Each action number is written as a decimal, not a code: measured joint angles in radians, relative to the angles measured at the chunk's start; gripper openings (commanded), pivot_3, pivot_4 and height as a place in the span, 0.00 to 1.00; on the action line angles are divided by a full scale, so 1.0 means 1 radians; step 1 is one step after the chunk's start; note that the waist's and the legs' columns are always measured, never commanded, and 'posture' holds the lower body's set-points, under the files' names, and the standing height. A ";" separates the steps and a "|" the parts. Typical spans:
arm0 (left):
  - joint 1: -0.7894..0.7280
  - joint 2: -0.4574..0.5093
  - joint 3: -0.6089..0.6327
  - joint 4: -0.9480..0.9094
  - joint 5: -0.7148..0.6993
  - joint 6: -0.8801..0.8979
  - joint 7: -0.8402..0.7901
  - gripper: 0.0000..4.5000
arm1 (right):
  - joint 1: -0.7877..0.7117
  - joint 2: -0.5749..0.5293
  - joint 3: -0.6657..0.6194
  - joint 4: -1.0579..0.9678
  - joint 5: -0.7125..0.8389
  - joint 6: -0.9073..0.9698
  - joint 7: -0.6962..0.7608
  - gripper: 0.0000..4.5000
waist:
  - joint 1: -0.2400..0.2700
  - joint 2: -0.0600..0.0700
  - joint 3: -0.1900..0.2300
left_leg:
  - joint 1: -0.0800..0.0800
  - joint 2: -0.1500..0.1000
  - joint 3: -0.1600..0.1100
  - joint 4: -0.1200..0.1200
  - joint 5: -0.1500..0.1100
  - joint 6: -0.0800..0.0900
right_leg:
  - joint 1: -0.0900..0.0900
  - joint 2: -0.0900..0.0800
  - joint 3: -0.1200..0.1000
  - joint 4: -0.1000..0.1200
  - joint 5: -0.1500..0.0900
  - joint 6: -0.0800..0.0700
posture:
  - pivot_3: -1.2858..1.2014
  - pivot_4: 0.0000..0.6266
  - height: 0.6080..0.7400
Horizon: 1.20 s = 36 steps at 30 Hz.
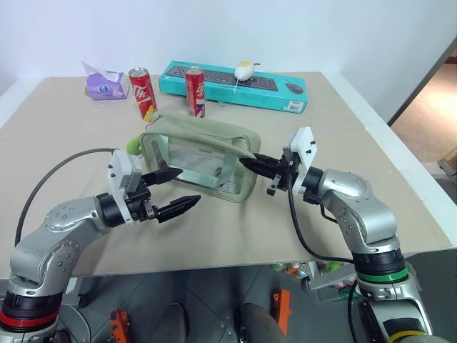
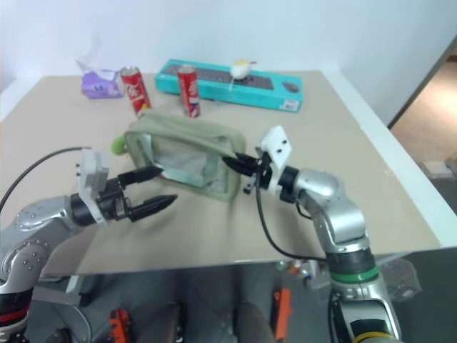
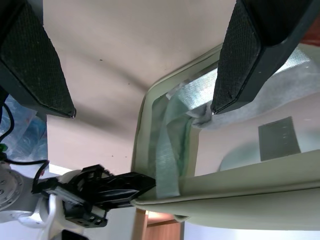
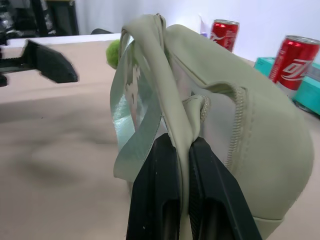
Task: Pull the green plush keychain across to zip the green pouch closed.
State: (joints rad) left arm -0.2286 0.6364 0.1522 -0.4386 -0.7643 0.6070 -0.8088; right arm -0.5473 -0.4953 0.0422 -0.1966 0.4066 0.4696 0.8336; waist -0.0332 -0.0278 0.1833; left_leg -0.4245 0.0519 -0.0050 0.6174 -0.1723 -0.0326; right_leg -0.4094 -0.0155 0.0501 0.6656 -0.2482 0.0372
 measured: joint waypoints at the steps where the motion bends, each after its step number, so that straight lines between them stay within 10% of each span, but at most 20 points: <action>1: -0.001 0.000 0.000 0.002 0.001 0.000 -0.002 1.00 | 0.000 -0.013 -0.003 0.002 0.008 -0.004 0.021 0.01 | 0.000 0.000 0.000 | 0.000 0.000 0.000 0.000 0.000 0.000 | 0.000 0.000 0.000 0.000 0.000 0.000 | 0.52 0.24 1.00; 17: -0.011 -0.002 -0.011 0.027 0.010 0.000 -0.003 1.00 | -0.229 -0.163 -0.041 0.567 -0.061 -0.416 0.398 0.01 | 0.000 0.000 0.000 | 0.000 0.000 0.000 0.000 -0.001 0.001 | 0.000 0.000 0.000 0.000 0.000 0.000 | 0.52 0.24 1.00; 36: -0.088 0.013 0.122 0.222 0.058 -0.055 0.080 1.00 | -0.211 -0.146 -0.046 0.562 -0.068 -0.455 0.424 0.01 | -0.005 0.000 0.000 | 0.001 0.001 0.001 0.000 -0.001 0.000 | 0.000 0.001 0.002 0.000 0.001 0.000 | 0.52 0.24 1.00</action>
State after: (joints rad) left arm -0.3168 0.6497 0.2743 -0.2161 -0.7067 0.5524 -0.7291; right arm -0.7581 -0.6418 -0.0035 0.3649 0.3389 0.0142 1.2574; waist -0.0382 -0.0278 0.1834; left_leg -0.4233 0.0525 -0.0039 0.6174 -0.1730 -0.0322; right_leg -0.4092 -0.0143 0.0517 0.6657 -0.2476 0.0373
